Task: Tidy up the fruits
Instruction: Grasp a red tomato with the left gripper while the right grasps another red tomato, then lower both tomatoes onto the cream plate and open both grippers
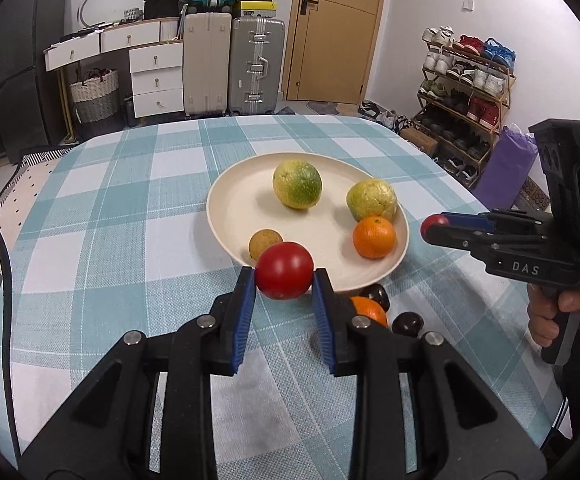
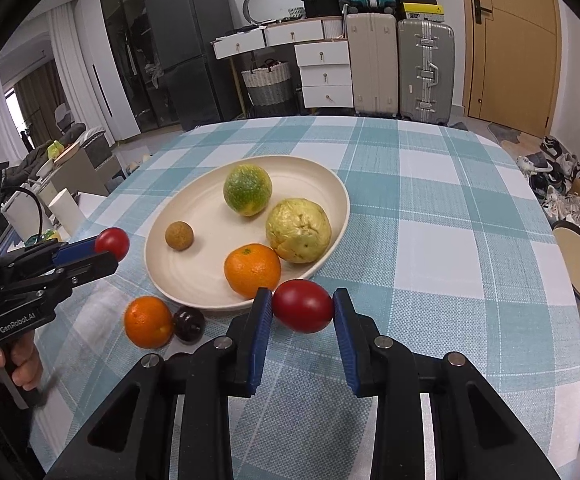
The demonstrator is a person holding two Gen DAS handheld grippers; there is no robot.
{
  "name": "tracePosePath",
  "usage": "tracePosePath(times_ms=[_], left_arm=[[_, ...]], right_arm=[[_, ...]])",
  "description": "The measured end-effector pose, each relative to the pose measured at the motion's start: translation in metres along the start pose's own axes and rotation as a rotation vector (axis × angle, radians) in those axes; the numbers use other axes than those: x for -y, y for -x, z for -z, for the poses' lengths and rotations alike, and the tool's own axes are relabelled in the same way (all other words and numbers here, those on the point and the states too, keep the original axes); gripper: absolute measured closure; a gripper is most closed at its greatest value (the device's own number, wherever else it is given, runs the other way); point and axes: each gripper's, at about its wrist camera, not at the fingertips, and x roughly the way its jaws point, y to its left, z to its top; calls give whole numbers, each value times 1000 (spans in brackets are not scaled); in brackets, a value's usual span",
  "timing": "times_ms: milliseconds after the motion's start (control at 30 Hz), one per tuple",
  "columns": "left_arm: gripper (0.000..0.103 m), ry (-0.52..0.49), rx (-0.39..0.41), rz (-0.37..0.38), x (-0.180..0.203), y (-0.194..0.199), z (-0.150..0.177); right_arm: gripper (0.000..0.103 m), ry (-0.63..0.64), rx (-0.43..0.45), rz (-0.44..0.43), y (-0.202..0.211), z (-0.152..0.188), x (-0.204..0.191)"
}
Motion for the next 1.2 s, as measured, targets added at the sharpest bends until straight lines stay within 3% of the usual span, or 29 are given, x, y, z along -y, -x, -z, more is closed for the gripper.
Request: tracePosePath(times_ms=[1200], left_arm=[[77, -47, -20, -2, 16, -45, -13]], right_arm=[[71, 85, -19, -105, -26, -8, -57]])
